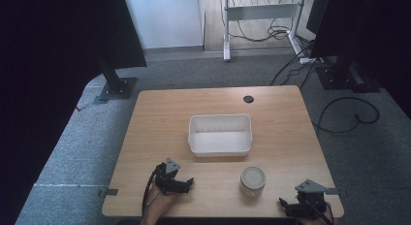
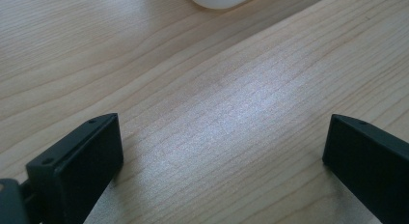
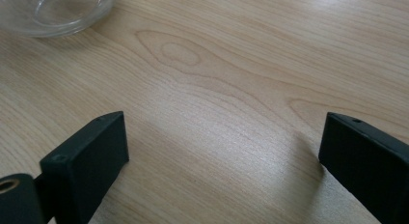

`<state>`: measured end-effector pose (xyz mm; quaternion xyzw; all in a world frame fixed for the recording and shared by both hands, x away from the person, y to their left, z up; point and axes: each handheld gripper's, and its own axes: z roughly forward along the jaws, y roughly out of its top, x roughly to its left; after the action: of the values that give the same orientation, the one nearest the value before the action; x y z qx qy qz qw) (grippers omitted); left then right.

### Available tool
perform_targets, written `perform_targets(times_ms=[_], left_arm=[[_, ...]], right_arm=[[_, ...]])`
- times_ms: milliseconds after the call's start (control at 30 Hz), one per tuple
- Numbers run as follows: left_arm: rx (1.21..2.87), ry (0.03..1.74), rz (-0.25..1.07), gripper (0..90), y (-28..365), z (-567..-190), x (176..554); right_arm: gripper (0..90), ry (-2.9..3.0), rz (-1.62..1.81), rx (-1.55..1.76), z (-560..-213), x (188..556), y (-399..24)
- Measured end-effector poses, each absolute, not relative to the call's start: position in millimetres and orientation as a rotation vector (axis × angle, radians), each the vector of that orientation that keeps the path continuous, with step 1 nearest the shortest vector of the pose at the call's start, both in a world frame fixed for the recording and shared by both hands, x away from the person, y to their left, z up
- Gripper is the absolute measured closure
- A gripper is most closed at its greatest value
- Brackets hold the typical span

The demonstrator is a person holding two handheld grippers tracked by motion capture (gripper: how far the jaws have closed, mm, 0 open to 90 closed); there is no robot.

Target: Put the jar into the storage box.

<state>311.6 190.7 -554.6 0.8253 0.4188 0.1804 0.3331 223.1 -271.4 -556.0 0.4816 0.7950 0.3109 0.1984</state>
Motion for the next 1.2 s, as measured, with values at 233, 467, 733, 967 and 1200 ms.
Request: perform_targets(times_ms=[233,467,733,967,1200], left_arm=[[2.152,1.094,0.470,0.0,190.6,-554.8,311.6],[2.151,1.095,0.472,0.1,190.6,-554.8,311.6],[2.151,1.095,0.471,0.2,190.6,-554.8,311.6],[2.150,1.096,0.471,0.2,190.5,-554.8,311.5],[2.151,1.095,0.472,0.2,190.6,-554.8,311.6]], right_arm=[[1.5,2.224,0.868,1.346,-556.4,222.8,-271.4],[0.0,2.229,0.866,1.393,-557.0,225.2,-273.1],[0.0,2.235,0.866,1.393,-556.9,224.9,-273.1],[0.0,2.239,0.864,1.382,-556.3,223.4,-272.1],[0.0,2.247,0.912,1.375,-554.4,222.4,-270.5]])
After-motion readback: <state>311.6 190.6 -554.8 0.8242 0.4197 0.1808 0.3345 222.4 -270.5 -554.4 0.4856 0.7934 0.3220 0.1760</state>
